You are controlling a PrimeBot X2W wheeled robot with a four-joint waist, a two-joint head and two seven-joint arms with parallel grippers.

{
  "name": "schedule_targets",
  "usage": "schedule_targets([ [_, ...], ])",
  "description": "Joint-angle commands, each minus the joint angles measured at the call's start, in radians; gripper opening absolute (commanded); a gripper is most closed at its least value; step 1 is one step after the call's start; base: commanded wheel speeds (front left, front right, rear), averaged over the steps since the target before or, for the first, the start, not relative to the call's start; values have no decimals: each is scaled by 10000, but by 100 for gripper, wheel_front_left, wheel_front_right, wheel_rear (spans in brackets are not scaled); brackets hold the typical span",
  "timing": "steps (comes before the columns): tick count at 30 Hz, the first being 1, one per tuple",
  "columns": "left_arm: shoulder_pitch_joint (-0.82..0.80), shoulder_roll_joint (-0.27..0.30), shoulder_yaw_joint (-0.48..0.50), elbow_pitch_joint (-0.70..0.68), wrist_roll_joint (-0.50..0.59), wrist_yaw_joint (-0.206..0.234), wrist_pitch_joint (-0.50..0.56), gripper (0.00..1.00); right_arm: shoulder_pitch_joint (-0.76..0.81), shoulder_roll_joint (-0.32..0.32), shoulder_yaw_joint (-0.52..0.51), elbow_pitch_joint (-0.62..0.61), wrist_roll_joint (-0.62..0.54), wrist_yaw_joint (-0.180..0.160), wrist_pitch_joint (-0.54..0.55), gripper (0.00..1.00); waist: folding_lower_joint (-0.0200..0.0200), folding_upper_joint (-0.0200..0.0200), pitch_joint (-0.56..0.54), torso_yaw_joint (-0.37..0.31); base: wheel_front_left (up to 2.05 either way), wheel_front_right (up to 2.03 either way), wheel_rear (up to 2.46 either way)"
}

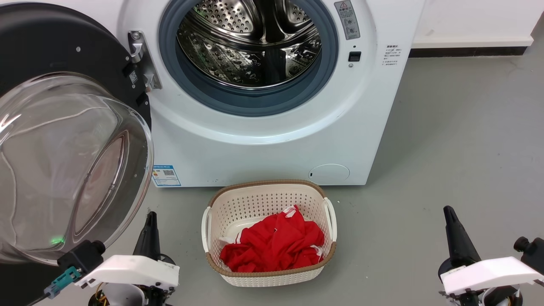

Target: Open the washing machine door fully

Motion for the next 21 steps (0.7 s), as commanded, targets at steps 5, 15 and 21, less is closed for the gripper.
schedule_targets([
  [5, -327, -15, 168, -46, -851, -193, 209, 0, -314, -95, -60, 18, 898, 0, 139, 0, 0, 0, -8, 8, 0, 0, 0],
  [15, -388, -72, 360, 54, -2092, -431, 519, 0, -437, -106, -126, 180, 2185, 0, 370, 0, 0, 0, -24, 22, 0, 0, 0],
  [21, -423, -105, 457, 107, -2781, -553, 695, 0, -524, -109, -167, 273, 2894, 0, 496, 0, 0, 0, -33, 30, 0, 0, 0],
])
